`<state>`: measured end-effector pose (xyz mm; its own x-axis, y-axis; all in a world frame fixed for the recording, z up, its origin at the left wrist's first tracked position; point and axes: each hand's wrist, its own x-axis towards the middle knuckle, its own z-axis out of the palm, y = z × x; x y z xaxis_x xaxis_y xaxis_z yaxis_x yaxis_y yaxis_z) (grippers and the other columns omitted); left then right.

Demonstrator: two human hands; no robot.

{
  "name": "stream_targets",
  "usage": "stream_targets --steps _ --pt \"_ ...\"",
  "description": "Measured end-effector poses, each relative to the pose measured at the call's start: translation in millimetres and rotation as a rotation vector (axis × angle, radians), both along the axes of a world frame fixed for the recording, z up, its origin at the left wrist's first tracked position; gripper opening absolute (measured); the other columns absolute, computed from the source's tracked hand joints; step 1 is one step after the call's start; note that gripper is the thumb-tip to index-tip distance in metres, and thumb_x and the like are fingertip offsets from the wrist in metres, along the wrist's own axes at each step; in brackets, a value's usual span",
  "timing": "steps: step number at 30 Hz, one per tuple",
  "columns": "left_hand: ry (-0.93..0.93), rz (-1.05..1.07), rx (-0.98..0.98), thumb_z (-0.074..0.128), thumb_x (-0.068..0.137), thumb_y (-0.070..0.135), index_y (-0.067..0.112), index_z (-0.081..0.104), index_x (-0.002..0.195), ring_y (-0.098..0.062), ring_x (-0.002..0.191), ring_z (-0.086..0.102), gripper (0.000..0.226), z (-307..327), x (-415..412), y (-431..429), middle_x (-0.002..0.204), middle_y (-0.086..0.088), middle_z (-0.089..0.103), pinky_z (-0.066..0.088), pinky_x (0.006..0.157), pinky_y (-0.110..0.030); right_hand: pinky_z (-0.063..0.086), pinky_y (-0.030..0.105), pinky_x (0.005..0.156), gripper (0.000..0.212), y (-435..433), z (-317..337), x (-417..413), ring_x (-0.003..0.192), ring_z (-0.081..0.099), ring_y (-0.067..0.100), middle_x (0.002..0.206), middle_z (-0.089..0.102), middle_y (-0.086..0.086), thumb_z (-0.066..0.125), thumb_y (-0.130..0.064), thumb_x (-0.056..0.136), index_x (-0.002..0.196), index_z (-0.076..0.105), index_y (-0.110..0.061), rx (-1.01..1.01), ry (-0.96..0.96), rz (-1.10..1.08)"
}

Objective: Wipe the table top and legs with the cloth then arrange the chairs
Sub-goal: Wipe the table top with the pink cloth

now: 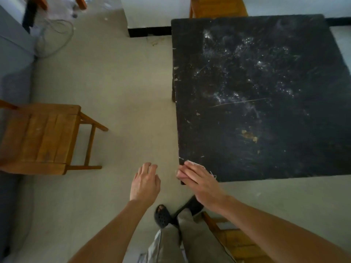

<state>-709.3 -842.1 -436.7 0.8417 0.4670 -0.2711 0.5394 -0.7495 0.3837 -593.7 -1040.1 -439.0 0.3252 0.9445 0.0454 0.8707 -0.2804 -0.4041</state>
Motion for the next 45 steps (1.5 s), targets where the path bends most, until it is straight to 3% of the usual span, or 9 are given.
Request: stream_targets --steps 4,8,13,18,24,31,34,39,45 --pt "0.005 -0.054 0.0 0.057 0.089 0.011 0.007 0.059 0.119 -0.03 0.109 0.056 0.031 11.9 9.8 -2.5 0.122 -0.012 0.056 0.052 0.089 -0.041 0.035 0.047 0.113 0.07 -60.0 11.9 88.3 0.139 0.041 0.031 0.147 0.048 0.008 0.047 0.015 0.081 0.143 0.041 -0.017 -0.142 -0.067 -0.359" --pt "-0.027 -0.107 -0.018 0.053 0.091 0.013 0.008 0.057 0.122 -0.029 0.11 0.055 0.031 30.8 23.1 -10.2 0.124 -0.011 0.054 0.051 0.091 -0.04 0.039 0.042 0.108 0.058 -75.8 56.5 162.2 0.129 0.048 0.033 0.144 0.052 0.01 0.049 0.012 0.088 0.142 0.05 -0.011 -0.219 -0.027 -0.773" --pt "-0.064 -0.135 -0.001 0.046 0.096 0.018 0.012 0.053 0.128 -0.023 0.117 0.051 0.033 47.9 51.6 -6.9 0.13 -0.006 0.05 0.046 0.098 -0.034 0.041 0.047 0.109 0.06 -36.4 52.8 106.5 0.129 0.05 0.034 0.14 0.054 0.012 0.052 0.016 0.083 0.138 0.052 -0.007 -0.065 -0.047 -0.528" --pt "-0.04 -0.105 0.02 0.043 0.097 0.02 0.013 0.048 0.132 -0.022 0.122 0.048 0.036 55.2 85.0 5.6 0.134 -0.006 0.046 0.045 0.1 -0.033 0.017 0.045 0.122 0.053 -25.7 14.1 53.1 0.15 0.013 0.026 0.16 0.025 0.003 0.024 -0.041 0.105 0.153 0.029 -0.018 -0.231 -0.014 -0.199" --pt "0.029 0.031 -0.011 0.04 0.1 0.027 0.016 0.04 0.137 -0.02 0.123 0.046 0.038 46.5 141.5 5.2 0.137 -0.004 0.042 0.046 0.101 -0.031 -0.001 0.036 0.122 0.062 -7.6 3.0 155.9 0.15 0.005 0.021 0.161 0.016 0.001 0.05 -0.009 0.097 0.153 0.025 -0.018 -0.215 -0.085 -0.065" --pt "0.035 0.42 -0.173 0.032 0.101 0.038 0.025 0.015 0.15 -0.028 0.114 0.051 0.053 15.7 223.6 -20.5 0.136 -0.006 0.038 0.049 0.091 -0.043 0.046 0.048 0.1 0.051 73.3 22.7 337.5 0.119 0.052 0.029 0.125 0.061 0.012 0.05 0.01 0.093 0.141 0.048 -0.006 -0.072 -0.008 -0.436" --pt "0.069 0.444 -0.082 0.025 0.1 0.041 0.027 0.009 0.151 -0.028 0.108 0.053 0.055 10.6 229.1 -28.5 0.134 -0.004 0.036 0.049 0.081 -0.041 0.048 0.047 0.103 0.044 66.0 26.2 312.4 0.113 0.058 0.026 0.124 0.063 0.01 0.055 0.007 0.093 0.135 0.055 -0.006 0.092 -0.03 -0.219" --pt "0.087 0.477 -0.041 0.027 0.1 0.041 0.026 0.009 0.152 -0.026 0.109 0.054 0.057 9.7 233.0 -30.9 0.133 -0.003 0.037 0.049 0.08 -0.04 0.018 0.042 0.121 0.043 30.0 -9.0 280.8 0.139 0.037 0.023 0.146 0.05 0.004 0.043 -0.012 0.097 0.139 0.051 -0.012 0.015 -0.15 0.339" --pt "0.084 0.501 -0.049 0.024 0.1 0.043 0.028 0.01 0.152 -0.023 0.106 0.054 0.056 9.4 232.5 -28.6 0.132 0.0 0.039 0.05 0.078 -0.038 0.044 0.053 0.104 0.045 141.1 8.2 409.1 0.125 0.054 0.031 0.138 0.057 0.009 0.043 0.004 0.096 0.136 0.056 -0.012 0.005 0.052 -0.273"
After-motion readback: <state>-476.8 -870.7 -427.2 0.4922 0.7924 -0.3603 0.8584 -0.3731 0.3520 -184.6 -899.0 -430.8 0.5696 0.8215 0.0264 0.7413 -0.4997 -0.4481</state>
